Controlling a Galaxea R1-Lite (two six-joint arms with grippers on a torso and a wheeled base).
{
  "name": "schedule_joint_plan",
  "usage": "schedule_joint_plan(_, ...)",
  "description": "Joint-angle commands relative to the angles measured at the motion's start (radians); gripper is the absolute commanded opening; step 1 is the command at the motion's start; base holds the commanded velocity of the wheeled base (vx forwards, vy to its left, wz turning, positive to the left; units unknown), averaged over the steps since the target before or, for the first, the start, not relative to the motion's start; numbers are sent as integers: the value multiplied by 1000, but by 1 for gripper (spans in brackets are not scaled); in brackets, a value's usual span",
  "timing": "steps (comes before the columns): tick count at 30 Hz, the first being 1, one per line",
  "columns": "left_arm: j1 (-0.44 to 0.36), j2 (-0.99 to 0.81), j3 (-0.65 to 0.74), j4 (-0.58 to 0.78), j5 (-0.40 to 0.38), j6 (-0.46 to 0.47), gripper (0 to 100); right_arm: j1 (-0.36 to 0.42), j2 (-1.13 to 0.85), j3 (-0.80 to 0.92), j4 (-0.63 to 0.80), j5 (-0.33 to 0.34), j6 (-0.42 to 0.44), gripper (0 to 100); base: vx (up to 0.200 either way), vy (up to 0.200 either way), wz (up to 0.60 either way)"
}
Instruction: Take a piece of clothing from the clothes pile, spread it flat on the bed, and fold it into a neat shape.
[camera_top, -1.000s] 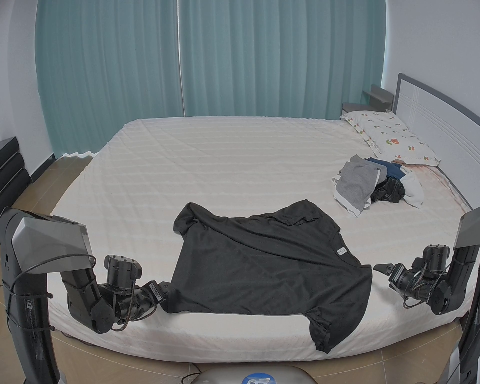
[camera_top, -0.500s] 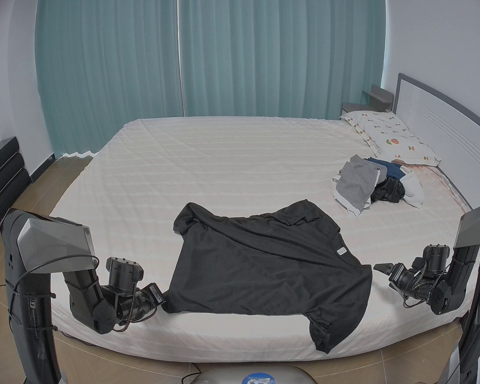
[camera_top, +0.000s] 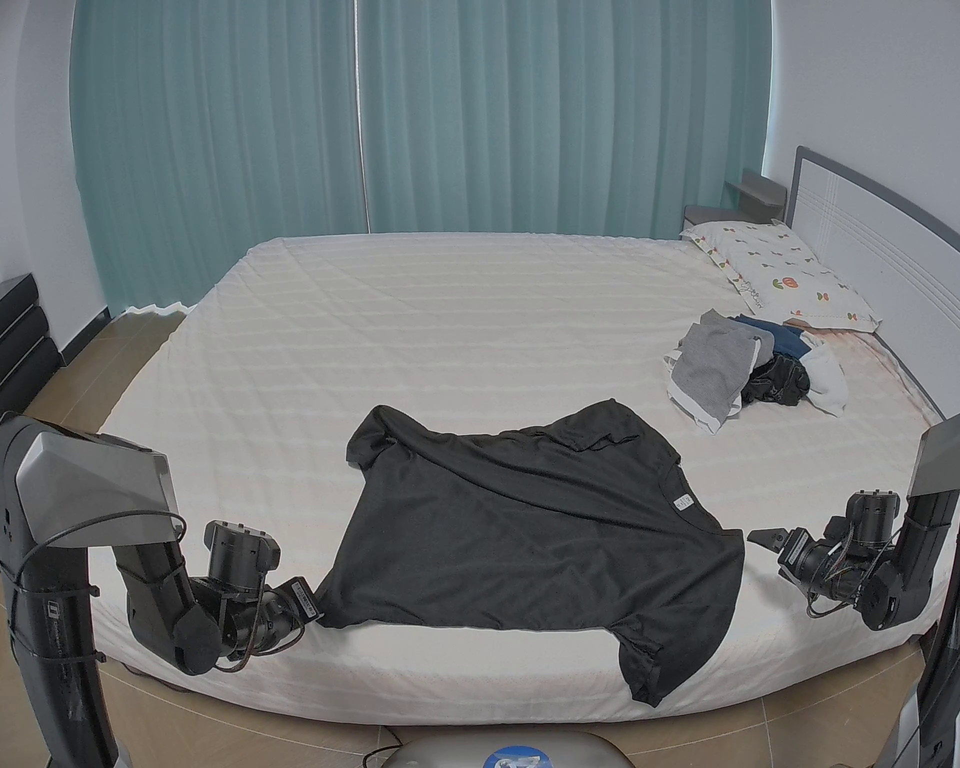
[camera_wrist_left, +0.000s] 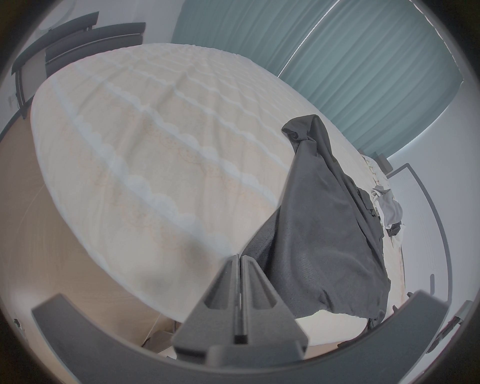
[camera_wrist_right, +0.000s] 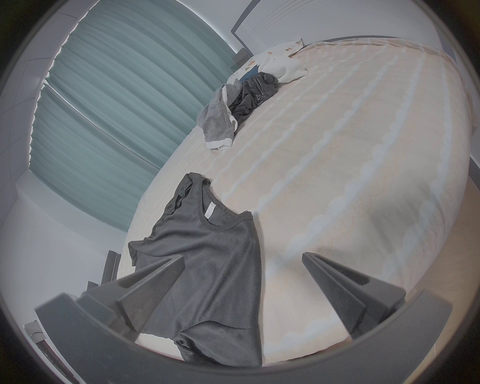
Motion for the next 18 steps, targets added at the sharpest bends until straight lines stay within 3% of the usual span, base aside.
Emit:
schedule_joint_plan(1,-1,-74,38,48,20,49,0,3,4,11,1,-2,-9,100,0,0,0)
schedule_joint_plan(7,-38,-68,33,121,132,74,0,6,2,31,1,-2,-30,100,0,0,0)
schedule_joint_plan(18,-17,-51,18,129,139,95,0,89,34,92,-1,-1,-95,100,0,0,0)
